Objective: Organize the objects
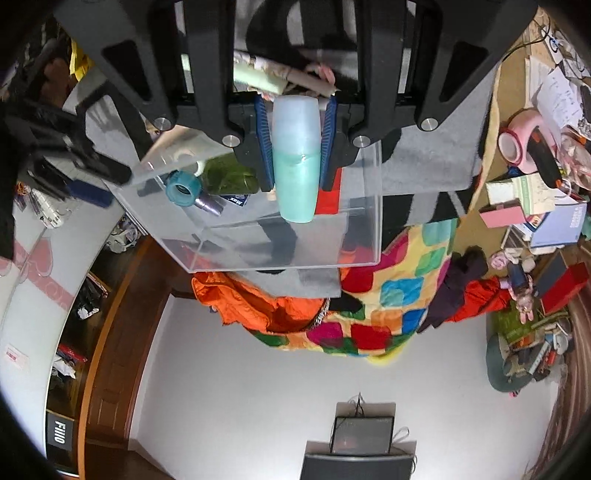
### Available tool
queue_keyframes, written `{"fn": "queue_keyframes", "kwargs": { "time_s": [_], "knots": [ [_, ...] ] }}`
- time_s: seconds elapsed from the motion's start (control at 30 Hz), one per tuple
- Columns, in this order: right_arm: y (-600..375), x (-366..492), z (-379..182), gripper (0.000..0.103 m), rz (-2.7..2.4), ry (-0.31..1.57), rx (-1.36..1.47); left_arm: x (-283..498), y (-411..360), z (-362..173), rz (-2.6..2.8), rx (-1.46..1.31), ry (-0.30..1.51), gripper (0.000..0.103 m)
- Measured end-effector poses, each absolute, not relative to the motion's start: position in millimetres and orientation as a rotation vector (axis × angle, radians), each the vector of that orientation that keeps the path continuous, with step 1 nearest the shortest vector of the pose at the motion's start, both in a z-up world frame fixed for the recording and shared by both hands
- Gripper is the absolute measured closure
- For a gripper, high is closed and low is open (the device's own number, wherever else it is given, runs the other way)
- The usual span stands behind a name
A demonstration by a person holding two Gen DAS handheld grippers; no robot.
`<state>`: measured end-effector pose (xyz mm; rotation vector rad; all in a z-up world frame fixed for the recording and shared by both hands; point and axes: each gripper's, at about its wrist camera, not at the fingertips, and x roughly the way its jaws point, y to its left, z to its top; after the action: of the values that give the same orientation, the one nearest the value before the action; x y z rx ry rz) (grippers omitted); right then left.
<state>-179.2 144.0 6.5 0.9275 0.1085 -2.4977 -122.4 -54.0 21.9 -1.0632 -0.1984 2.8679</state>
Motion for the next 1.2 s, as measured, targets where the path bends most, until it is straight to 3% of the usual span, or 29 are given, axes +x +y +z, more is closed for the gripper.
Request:
{"fn": "queue_keyframes", "kwargs": {
  "time_s": [0.5, 0.87, 1.1, 1.2],
  "knots": [
    [138.5, -169.1, -58.9, 0.045, -2.364, 0.088, 1.166, -167.7, -56.8, -10.8, 2.839, -1.217, -0.166, 0.079],
    [133.6, -165.6, -67.4, 0.045, -2.398, 0.104, 1.181, -141.1, -45.9, 1.5, 2.827, -1.159, -0.179, 0.079],
    [142.3, -161.1, -67.5, 0.064, -2.414, 0.116, 1.170, -108.4, -26.9, 10.5, 2.763, -1.103, -0.136, 0.073],
    [147.1, -158.3, -66.2, 0.065, -2.410, 0.109, 1.175, -99.2, -15.0, 6.8, 2.726, -1.110, -0.099, 0.073]
  ]
}}
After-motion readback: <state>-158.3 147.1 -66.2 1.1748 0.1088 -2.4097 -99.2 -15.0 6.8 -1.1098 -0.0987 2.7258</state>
